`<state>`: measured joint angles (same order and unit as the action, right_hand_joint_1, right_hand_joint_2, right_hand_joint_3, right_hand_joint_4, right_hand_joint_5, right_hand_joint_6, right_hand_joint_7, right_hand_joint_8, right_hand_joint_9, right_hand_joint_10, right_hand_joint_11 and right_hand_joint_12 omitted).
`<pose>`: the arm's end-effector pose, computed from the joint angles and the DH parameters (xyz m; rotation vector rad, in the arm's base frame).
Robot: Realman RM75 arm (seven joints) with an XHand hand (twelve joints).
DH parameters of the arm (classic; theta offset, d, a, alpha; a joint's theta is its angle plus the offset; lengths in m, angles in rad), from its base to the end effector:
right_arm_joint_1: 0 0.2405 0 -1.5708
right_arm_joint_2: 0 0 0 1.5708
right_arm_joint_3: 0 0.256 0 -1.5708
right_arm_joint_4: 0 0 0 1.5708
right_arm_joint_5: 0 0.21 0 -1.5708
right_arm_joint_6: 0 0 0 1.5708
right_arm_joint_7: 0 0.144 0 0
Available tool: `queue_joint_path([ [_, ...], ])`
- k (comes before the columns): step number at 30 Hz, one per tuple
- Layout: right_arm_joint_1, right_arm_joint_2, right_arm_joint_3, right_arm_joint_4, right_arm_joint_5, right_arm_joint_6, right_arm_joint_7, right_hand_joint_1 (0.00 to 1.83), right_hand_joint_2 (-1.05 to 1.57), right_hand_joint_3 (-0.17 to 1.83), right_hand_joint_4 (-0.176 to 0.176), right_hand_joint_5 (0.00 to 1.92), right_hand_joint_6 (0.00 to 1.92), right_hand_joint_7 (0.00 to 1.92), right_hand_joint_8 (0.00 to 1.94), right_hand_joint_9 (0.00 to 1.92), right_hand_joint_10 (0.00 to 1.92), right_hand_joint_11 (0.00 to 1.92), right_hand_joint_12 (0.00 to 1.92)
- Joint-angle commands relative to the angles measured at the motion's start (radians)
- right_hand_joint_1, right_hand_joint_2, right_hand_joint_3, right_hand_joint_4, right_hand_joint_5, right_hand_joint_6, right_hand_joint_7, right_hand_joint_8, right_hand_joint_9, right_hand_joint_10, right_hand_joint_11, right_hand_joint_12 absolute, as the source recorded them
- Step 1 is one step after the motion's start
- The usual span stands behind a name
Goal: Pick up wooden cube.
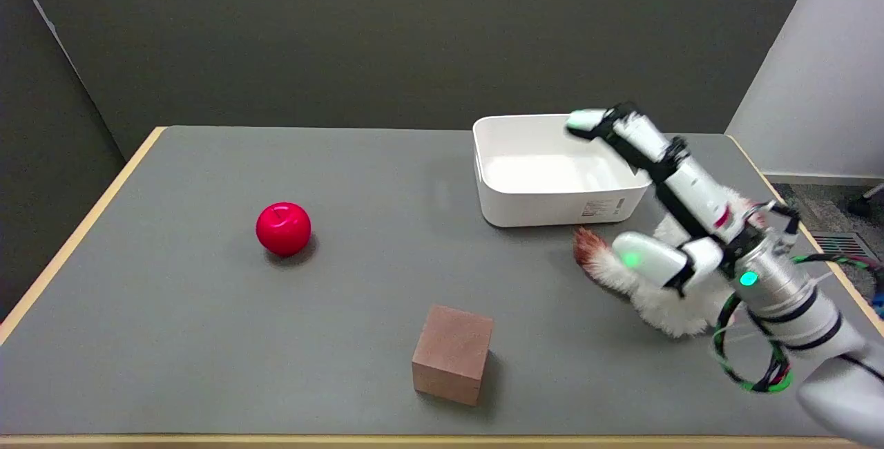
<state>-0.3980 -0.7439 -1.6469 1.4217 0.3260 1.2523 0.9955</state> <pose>-0.1941 -0.2157 0.3781 2.1336 -0.1447 0.8580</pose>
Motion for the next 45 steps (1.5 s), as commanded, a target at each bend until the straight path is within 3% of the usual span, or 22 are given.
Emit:
queue_joint_path([
  [1, 0.058, -0.129, -0.243, 0.022, -0.195, 0.008, -0.027, 0.10, 0.48, 0.92, -0.067, 0.19, 0.48, 0.22, 0.38, 0.08, 0.68, 0.00, 0.87],
  [14, 0.063, -0.170, -0.327, 0.018, -0.109, -0.187, -0.196, 0.17, 0.52, 0.91, -0.085, 0.17, 0.47, 0.17, 0.38, 0.01, 0.68, 0.00, 0.78],
  [28, 0.054, -0.170, -0.359, 0.013, -0.096, -0.338, -0.201, 0.13, 0.51, 0.90, -0.111, 0.18, 0.48, 0.19, 0.41, 0.01, 0.70, 0.00, 0.82],
  [30, 0.054, -0.171, -0.362, 0.014, -0.096, -0.354, -0.201, 0.13, 0.56, 0.80, -0.113, 0.19, 0.43, 0.20, 0.35, 0.00, 0.69, 0.00, 0.81],
  [31, 0.054, -0.171, -0.365, 0.016, -0.096, -0.364, -0.201, 0.13, 0.59, 0.73, -0.114, 0.19, 0.39, 0.20, 0.31, 0.00, 0.69, 0.00, 0.81],
  [45, 0.048, -0.174, -0.379, 0.006, -0.048, -0.384, -0.202, 0.13, 0.59, 0.72, -0.117, 0.13, 0.34, 0.12, 0.29, 0.00, 0.49, 0.00, 0.73],
])
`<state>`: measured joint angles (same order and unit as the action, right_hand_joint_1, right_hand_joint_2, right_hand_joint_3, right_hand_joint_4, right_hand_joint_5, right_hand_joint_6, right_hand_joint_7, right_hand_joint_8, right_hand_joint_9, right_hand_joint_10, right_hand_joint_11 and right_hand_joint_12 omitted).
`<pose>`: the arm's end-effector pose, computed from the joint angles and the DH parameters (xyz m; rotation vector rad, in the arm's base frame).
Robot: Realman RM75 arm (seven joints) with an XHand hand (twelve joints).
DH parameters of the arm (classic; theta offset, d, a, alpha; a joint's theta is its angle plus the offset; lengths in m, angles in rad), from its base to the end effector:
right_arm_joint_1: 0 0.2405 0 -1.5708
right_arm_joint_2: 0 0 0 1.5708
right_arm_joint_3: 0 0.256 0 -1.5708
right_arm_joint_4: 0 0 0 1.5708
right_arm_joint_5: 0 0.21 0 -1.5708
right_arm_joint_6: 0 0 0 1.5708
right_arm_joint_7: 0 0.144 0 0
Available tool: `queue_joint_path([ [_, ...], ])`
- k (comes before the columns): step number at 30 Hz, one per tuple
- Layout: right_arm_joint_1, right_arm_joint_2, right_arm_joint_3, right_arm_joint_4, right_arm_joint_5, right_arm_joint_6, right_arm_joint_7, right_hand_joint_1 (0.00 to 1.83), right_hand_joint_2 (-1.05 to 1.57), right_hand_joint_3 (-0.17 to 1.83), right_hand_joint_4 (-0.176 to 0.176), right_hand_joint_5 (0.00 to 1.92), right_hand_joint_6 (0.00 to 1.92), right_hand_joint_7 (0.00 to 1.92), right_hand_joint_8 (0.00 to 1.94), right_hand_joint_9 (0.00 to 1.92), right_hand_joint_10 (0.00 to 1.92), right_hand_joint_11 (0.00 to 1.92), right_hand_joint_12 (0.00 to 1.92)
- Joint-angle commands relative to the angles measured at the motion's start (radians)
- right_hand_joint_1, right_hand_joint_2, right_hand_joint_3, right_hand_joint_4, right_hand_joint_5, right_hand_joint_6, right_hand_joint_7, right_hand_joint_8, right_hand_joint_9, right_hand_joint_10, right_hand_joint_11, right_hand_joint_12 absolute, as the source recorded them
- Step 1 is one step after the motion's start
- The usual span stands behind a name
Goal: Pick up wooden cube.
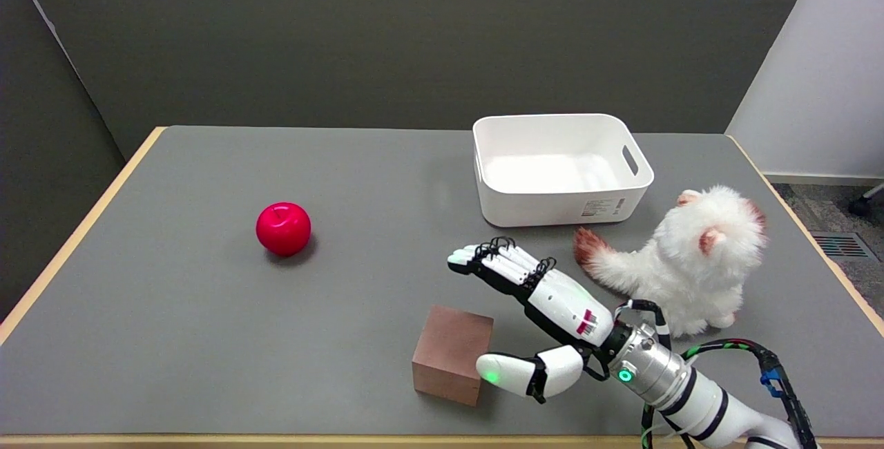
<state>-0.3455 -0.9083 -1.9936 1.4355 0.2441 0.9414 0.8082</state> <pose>-0.2933 -0.2045 0.2744 2.1052 -0.4939 0.5741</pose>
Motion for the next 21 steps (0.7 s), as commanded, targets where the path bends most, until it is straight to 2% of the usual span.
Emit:
queue_joint_path([
  [1, -0.004, -0.010, -0.034, -0.008, 0.034, -0.077, -0.016, 0.13, 0.58, 0.73, -0.116, 0.13, 0.34, 0.12, 0.29, 0.00, 0.48, 0.00, 0.72],
  [3, -0.005, -0.013, -0.036, -0.015, 0.034, -0.085, -0.021, 0.11, 0.50, 0.88, -0.108, 0.09, 0.40, 0.07, 0.34, 0.00, 0.44, 0.00, 0.69],
  [9, -0.010, -0.025, -0.039, -0.036, 0.042, -0.087, -0.056, 0.14, 0.50, 0.87, -0.099, 0.05, 0.34, 0.06, 0.24, 0.00, 0.36, 0.00, 0.66],
  [13, -0.013, -0.027, -0.058, -0.037, 0.073, -0.075, -0.125, 0.29, 0.54, 0.95, -0.103, 0.06, 0.30, 0.08, 0.16, 0.01, 0.25, 0.00, 0.57],
  [16, -0.016, -0.027, -0.073, -0.023, 0.082, -0.071, -0.183, 0.33, 0.53, 0.94, -0.104, 0.06, 0.30, 0.07, 0.16, 0.01, 0.25, 0.00, 0.57],
  [18, -0.018, -0.029, -0.083, -0.010, 0.082, -0.071, -0.219, 0.47, 0.50, 0.92, -0.105, 0.04, 0.32, 0.05, 0.19, 0.00, 0.29, 0.00, 0.59],
  [21, -0.023, -0.032, -0.099, 0.013, 0.085, -0.071, -0.287, 0.55, 0.51, 0.92, -0.107, 0.04, 0.32, 0.04, 0.18, 0.00, 0.28, 0.00, 0.59],
])
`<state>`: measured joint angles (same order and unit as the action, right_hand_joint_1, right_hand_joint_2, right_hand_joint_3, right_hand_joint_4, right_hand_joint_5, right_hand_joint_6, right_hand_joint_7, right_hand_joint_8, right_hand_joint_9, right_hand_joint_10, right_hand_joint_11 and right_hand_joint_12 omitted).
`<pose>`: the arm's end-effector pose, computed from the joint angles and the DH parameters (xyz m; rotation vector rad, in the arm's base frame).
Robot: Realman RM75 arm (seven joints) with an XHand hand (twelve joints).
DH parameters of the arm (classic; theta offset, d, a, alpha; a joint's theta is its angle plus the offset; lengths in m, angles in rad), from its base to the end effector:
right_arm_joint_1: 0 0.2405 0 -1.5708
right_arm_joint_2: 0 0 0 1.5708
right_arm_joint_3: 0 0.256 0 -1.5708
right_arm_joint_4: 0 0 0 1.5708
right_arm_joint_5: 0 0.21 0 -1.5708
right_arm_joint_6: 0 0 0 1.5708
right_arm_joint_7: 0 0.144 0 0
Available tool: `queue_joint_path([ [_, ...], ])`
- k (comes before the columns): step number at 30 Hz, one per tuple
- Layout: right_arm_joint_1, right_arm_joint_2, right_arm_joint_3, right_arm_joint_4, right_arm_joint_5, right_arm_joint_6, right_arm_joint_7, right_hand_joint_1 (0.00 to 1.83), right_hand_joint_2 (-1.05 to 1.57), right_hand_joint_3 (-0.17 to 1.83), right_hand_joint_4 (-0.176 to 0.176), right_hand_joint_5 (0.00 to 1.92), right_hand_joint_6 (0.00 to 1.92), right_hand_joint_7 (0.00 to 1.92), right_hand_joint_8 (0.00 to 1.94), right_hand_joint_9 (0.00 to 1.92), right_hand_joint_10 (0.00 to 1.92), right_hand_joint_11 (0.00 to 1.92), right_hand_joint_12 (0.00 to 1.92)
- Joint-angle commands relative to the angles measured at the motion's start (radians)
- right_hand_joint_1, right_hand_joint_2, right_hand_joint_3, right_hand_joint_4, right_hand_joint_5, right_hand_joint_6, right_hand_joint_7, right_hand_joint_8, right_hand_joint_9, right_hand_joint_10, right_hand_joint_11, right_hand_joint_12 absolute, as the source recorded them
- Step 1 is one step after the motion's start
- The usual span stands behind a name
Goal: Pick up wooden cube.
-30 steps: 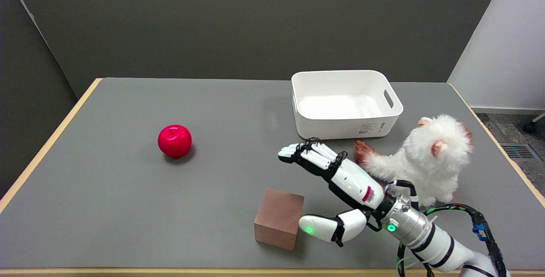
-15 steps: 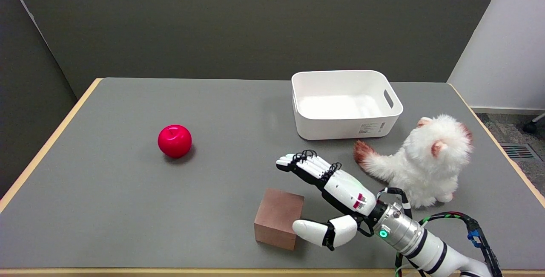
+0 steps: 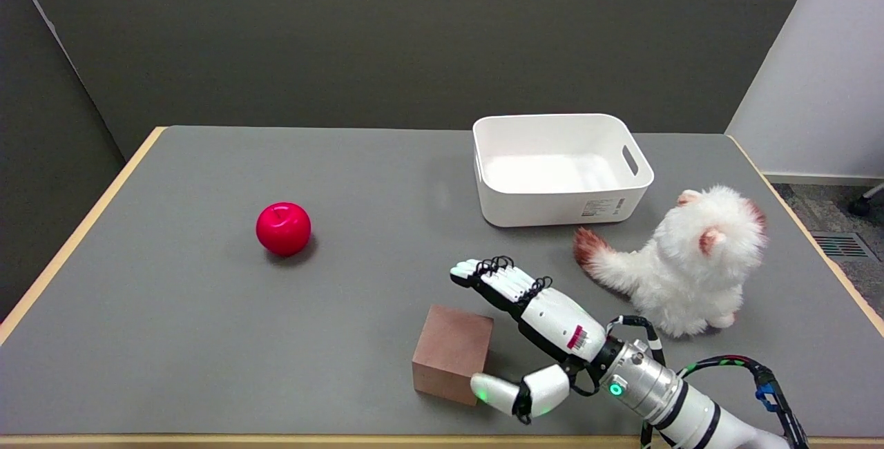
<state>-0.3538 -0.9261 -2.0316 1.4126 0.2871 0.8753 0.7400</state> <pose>-0.3150 -0.1995 0.2704 2.0471 -0.5364 0.4850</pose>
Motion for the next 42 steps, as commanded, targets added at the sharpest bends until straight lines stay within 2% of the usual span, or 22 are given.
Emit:
queue_joint_path([
  [1, -0.016, -0.014, -0.068, 0.042, 0.047, -0.004, -0.239, 0.58, 0.51, 0.92, -0.108, 0.04, 0.32, 0.04, 0.18, 0.00, 0.27, 0.00, 0.59],
  [3, -0.020, -0.014, -0.085, 0.054, 0.065, 0.004, -0.286, 0.60, 0.52, 0.93, -0.109, 0.04, 0.31, 0.04, 0.18, 0.00, 0.27, 0.00, 0.60],
  [6, -0.036, -0.014, -0.099, 0.077, 0.088, 0.028, -0.350, 0.44, 0.55, 0.88, -0.100, 0.05, 0.30, 0.04, 0.19, 0.00, 0.25, 0.00, 0.64],
  [14, -0.095, -0.014, -0.107, 0.135, 0.116, 0.051, -0.463, 0.42, 0.55, 0.87, -0.105, 0.04, 0.33, 0.04, 0.21, 0.00, 0.28, 0.00, 0.69],
  [31, -0.031, -0.043, -0.136, 0.097, 0.138, -0.023, -0.469, 0.42, 0.55, 0.87, -0.104, 0.04, 0.33, 0.04, 0.21, 0.00, 0.30, 0.00, 0.71],
  [35, -0.006, -0.059, -0.153, 0.091, 0.145, -0.015, -0.518, 0.42, 0.54, 0.88, -0.103, 0.04, 0.33, 0.04, 0.21, 0.00, 0.28, 0.00, 0.70],
  [37, -0.005, -0.063, -0.154, 0.092, 0.145, -0.007, -0.533, 0.43, 0.55, 0.89, -0.101, 0.05, 0.33, 0.05, 0.27, 0.00, 0.35, 0.00, 0.74],
  [40, -0.002, -0.063, -0.154, 0.094, 0.146, -0.012, -0.538, 0.47, 0.63, 0.77, -0.103, 0.08, 0.30, 0.09, 0.29, 0.00, 0.46, 0.00, 0.80],
  [42, -0.002, -0.067, -0.154, 0.089, 0.147, -0.016, -0.538, 0.51, 0.58, 0.90, -0.105, 0.08, 0.35, 0.12, 0.39, 0.00, 0.58, 0.00, 0.87],
])
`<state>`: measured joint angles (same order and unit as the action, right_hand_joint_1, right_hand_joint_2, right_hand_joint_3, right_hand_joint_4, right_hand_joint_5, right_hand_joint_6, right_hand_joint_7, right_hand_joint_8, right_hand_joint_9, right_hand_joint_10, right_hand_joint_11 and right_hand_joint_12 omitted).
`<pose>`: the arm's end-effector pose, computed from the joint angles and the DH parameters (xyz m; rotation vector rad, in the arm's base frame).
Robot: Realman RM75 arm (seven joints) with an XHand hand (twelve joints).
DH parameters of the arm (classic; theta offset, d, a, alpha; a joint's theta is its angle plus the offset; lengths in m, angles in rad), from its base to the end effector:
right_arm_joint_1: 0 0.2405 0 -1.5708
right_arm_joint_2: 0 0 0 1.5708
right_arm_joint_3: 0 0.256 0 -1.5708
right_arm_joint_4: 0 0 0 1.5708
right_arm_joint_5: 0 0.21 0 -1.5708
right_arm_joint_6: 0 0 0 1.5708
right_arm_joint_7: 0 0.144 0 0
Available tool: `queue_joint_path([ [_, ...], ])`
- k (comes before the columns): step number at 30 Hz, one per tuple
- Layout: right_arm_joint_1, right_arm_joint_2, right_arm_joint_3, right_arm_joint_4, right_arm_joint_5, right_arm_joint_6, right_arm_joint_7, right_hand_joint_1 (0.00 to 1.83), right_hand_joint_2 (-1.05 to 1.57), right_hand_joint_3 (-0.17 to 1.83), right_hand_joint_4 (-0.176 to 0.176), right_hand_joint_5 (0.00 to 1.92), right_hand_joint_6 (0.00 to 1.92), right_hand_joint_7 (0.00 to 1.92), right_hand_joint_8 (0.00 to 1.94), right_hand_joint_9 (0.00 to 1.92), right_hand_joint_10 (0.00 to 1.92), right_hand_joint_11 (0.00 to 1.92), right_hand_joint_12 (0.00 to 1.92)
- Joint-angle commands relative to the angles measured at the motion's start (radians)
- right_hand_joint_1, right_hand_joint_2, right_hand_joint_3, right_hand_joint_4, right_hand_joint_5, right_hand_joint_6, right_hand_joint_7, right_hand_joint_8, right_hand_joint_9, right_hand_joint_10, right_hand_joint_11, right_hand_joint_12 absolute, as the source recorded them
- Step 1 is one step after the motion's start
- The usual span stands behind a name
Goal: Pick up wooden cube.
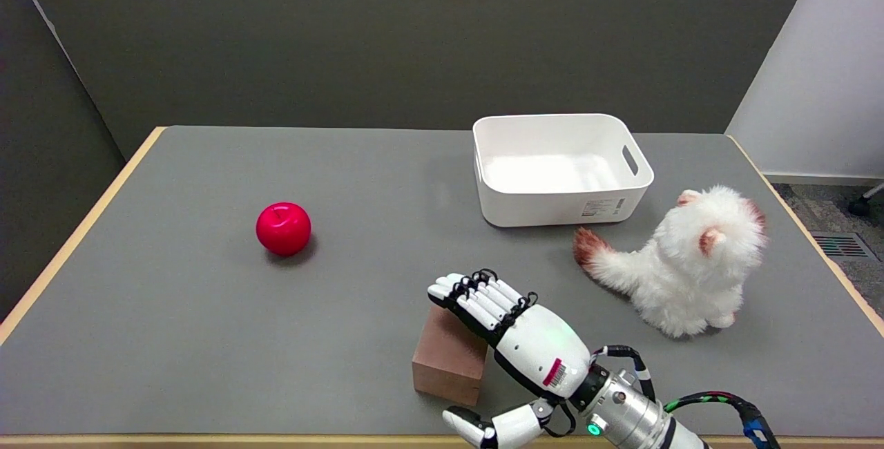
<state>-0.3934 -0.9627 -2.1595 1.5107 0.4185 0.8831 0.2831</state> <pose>-0.3084 -0.1756 0.2301 2.0698 -0.2849 0.3955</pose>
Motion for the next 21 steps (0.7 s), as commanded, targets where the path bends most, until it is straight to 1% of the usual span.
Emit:
queue_joint_path([
  [1, 0.037, -0.034, -0.026, -0.011, 0.017, -0.025, -0.081, 0.52, 0.61, 0.84, -0.106, 0.09, 0.33, 0.14, 0.35, 0.00, 0.58, 0.00, 0.87],
  [2, 0.037, -0.035, -0.026, -0.013, 0.017, -0.025, -0.081, 0.53, 0.64, 0.79, -0.106, 0.10, 0.31, 0.16, 0.31, 0.00, 0.59, 0.00, 0.88],
  [6, 0.040, -0.041, -0.028, -0.019, 0.017, -0.025, -0.081, 0.55, 0.64, 0.79, -0.108, 0.10, 0.31, 0.17, 0.32, 0.00, 0.63, 0.00, 0.89],
  [11, 0.040, -0.043, -0.031, -0.019, 0.017, -0.025, -0.081, 0.68, 0.65, 0.88, -0.113, 0.10, 0.34, 0.22, 0.37, 0.02, 0.75, 0.00, 0.98],
  [13, 0.040, -0.043, -0.031, -0.019, 0.017, -0.025, -0.081, 0.71, 0.62, 0.96, -0.114, 0.08, 0.40, 0.21, 0.45, 0.06, 0.75, 0.00, 1.03],
  [15, 0.040, -0.046, -0.032, -0.019, 0.017, -0.025, -0.081, 0.72, 0.63, 0.97, -0.119, 0.08, 0.40, 0.23, 0.46, 0.09, 0.77, 0.00, 1.06],
  [19, 0.040, -0.057, -0.035, -0.019, 0.017, -0.019, -0.084, 0.73, 0.67, 0.97, -0.127, 0.10, 0.38, 0.30, 0.48, 0.20, 0.88, 0.00, 1.16],
  [21, 0.041, -0.064, -0.035, -0.019, 0.017, -0.015, -0.084, 0.83, 0.70, 0.90, -0.132, 0.14, 0.36, 0.39, 0.50, 0.29, 1.00, 0.09, 1.29],
])
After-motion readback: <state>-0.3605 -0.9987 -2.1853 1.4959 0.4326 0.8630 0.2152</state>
